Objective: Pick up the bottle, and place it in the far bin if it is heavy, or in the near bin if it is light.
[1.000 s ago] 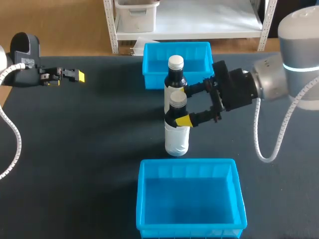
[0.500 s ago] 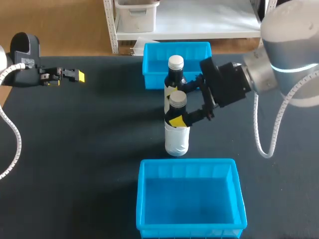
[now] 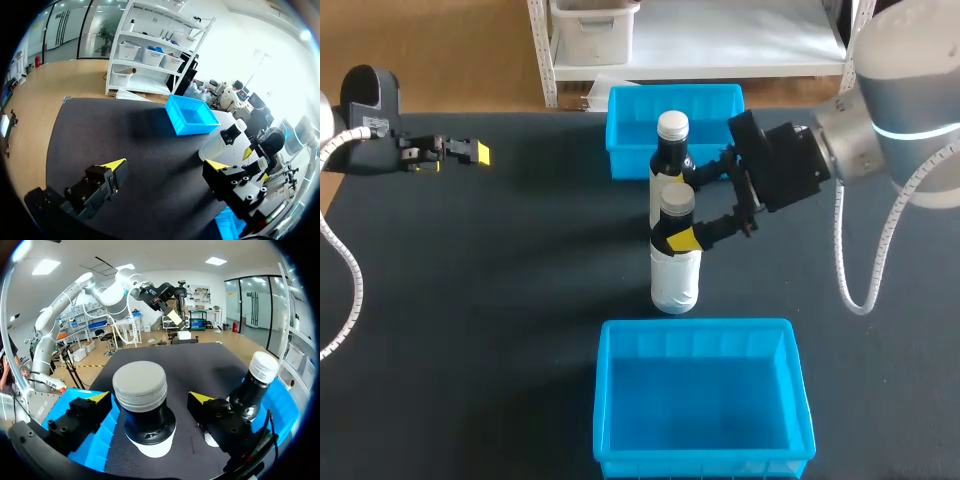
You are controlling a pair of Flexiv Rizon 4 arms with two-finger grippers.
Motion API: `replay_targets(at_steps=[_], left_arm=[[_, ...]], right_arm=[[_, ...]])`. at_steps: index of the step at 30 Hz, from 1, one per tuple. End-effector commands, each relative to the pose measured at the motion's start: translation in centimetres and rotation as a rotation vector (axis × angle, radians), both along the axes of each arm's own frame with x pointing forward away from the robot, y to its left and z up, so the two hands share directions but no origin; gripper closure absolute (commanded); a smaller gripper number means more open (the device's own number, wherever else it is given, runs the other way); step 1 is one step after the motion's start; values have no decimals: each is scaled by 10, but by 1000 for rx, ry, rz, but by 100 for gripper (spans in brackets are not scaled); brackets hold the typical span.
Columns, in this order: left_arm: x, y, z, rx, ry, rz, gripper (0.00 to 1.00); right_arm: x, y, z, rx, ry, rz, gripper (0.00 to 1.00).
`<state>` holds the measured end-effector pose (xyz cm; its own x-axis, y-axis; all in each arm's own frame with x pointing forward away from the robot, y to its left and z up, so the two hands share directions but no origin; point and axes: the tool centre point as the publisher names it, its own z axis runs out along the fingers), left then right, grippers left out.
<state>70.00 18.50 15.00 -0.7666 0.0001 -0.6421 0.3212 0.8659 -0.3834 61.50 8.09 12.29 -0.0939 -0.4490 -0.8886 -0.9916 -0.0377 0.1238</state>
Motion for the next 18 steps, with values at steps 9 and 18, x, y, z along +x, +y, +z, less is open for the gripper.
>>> replay_targets(at_steps=[9, 18], left_arm=[[0, 0, 0, 0, 0, 0, 0], [0, 0, 0, 0, 0, 0, 0]], right_arm=[[-2, 3, -3, -5, 1, 4, 48], [-5, 5, -4, 1, 0, 4, 100]])
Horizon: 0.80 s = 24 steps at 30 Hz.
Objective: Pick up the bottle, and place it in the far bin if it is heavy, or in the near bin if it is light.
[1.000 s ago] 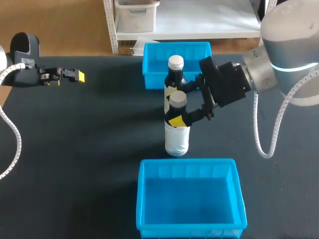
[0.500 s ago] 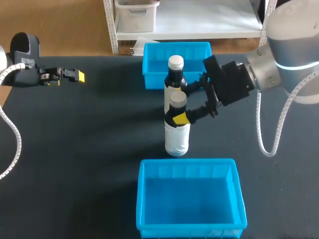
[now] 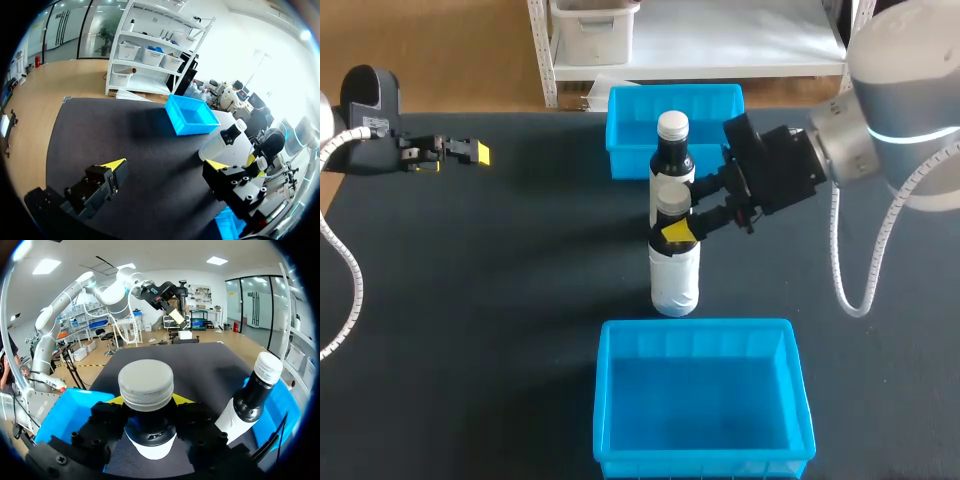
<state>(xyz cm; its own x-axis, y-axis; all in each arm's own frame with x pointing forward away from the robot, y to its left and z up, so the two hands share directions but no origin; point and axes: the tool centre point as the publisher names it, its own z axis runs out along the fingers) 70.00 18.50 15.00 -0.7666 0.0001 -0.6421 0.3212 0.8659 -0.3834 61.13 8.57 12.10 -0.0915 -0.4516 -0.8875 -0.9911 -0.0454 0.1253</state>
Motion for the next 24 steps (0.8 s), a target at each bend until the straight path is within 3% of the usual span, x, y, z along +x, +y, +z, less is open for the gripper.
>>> replay_targets(at_steps=[1, 11, 24], left_arm=[[0, 0, 0, 0, 0, 0, 0], [0, 0, 0, 0, 0, 0, 0], [0, 0, 0, 0, 0, 0, 0]], right_arm=[[-2, 0, -1, 5, -3, -6, 100], [1, -18, 23, 5, -42, -67, 100], [12, -77, 49, -20, -82, -200, 100]])
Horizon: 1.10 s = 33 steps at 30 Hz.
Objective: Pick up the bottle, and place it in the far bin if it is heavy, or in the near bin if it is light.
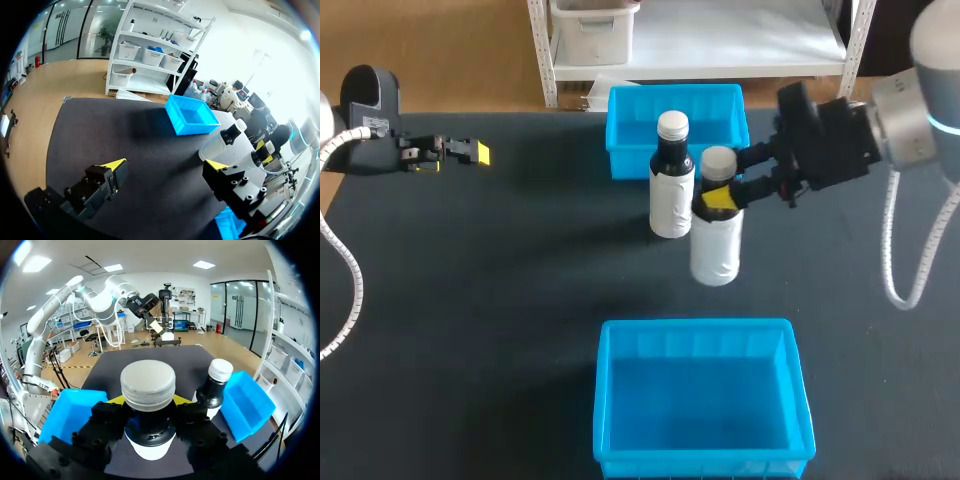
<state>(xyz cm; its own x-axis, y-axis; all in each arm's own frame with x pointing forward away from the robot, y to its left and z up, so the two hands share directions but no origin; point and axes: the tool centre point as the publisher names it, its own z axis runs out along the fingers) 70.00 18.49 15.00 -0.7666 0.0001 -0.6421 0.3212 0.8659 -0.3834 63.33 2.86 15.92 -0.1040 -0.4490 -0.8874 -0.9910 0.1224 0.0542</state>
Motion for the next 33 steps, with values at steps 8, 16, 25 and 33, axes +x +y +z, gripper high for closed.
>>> replay_targets(at_steps=[8, 16, 25, 33], left_arm=[[0, 0, 0, 0, 0, 0, 0], [0, 0, 0, 0, 0, 0, 0], [0, 0, 0, 0, 0, 0, 0], [0, 0, 0, 0, 0, 0, 0]], right_arm=[[-14, -48, 27, -10, -25, -89, 100], [-32, -60, 45, 1, -22, -99, 100], [-68, -44, 71, 19, -27, -21, 100], [-107, -9, 83, 15, -8, 117, 100]])
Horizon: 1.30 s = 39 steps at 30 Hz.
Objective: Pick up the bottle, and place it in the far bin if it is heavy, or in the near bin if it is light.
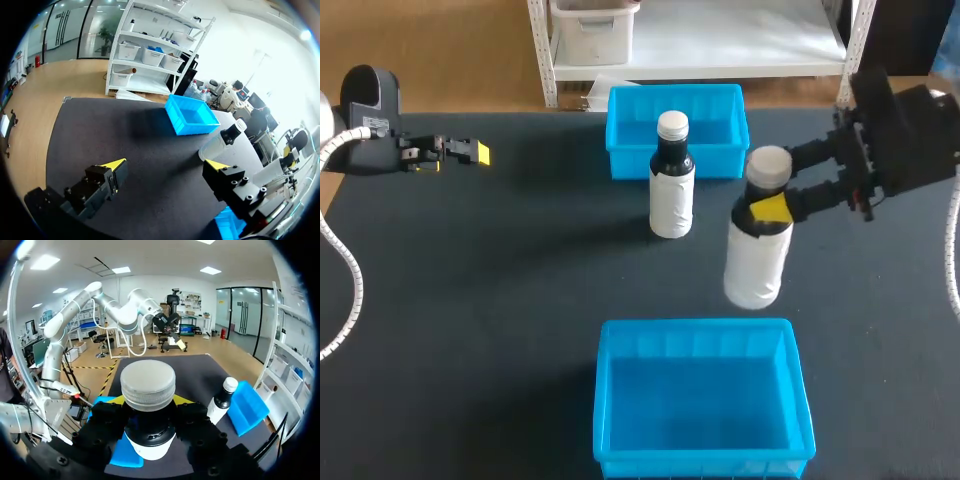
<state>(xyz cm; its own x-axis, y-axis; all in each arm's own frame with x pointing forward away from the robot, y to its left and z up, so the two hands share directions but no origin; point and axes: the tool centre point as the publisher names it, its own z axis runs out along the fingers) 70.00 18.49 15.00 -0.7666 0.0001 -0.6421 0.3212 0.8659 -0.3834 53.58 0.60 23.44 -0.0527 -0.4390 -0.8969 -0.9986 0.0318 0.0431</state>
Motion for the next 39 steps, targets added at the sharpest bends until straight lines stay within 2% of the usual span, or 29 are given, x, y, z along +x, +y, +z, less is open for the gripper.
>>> replay_targets(at_steps=[1, 5, 11, 15, 18, 26, 33, 39], left_arm=[[0, 0, 0, 0, 0, 0, 0], [0, 0, 0, 0, 0, 0, 0], [0, 0, 0, 0, 0, 0, 0], [0, 0, 0, 0, 0, 0, 0], [0, 0, 0, 0, 0, 0, 0], [0, 0, 0, 0, 0, 0, 0], [0, 0, 0, 0, 0, 0, 0], [0, 0, 0, 0, 0, 0, 0]], right_arm=[[-14, 17, 9, -2, 6, 42, 100], [-27, 34, 10, 9, 18, 102, 100], [-36, 55, 2, 29, 49, 184, 100], [-48, 67, -5, 45, 53, 253, 100], [-62, 80, -21, 57, 58, 291, 100], [-77, 112, -64, 67, 79, 382, 100], [-81, 131, -83, 56, 88, 420, 100], [-75, 134, -84, 59, 92, 418, 100]])
